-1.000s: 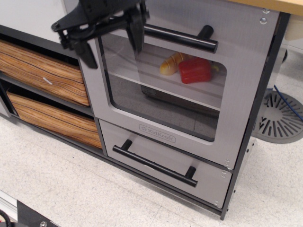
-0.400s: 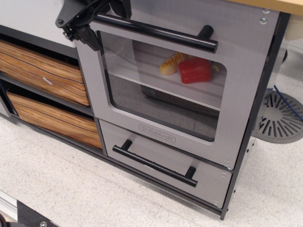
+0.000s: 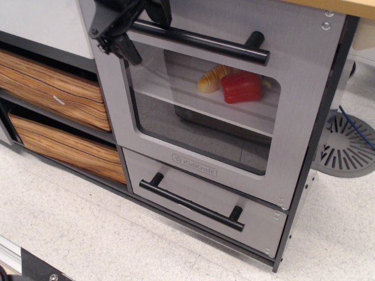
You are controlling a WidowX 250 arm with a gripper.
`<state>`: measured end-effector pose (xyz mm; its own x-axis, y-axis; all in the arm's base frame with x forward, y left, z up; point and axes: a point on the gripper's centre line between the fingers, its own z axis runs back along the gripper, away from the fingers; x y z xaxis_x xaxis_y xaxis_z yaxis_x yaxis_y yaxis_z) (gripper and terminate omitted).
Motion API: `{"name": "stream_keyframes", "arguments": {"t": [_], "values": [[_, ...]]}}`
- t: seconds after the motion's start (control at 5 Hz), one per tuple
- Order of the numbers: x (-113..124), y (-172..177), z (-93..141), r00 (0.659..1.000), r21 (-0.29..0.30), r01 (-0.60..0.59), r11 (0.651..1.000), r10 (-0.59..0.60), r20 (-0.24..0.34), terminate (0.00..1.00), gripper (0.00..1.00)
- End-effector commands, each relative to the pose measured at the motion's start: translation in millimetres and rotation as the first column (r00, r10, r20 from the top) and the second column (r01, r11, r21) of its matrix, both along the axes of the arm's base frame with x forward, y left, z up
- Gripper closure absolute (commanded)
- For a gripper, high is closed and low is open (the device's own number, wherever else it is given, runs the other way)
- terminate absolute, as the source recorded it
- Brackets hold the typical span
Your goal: Open oven
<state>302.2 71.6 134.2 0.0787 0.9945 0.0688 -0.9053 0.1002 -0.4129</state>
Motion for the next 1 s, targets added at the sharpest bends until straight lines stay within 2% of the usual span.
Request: {"name": "stream_keyframes", "arguments": {"t": [0.0,0.2,0.6,0.8], "values": [[-11.7,-0.9,-5.5,0.998,0.032,0.068,0.997,-0.067,-0.015,0.0,0.0],[-21.1,-2.9,-3.5,0.994,0.117,0.108,0.987,-0.106,-0.021,0.0,0.0],[-29.6,-5.3,4.3,0.985,0.123,0.175,0.977,-0.174,-0.02,0.0,0.0],[-40.7,-7.2,36.1,0.974,0.167,0.214,0.963,-0.224,0.041,0.0,0.0]]}}
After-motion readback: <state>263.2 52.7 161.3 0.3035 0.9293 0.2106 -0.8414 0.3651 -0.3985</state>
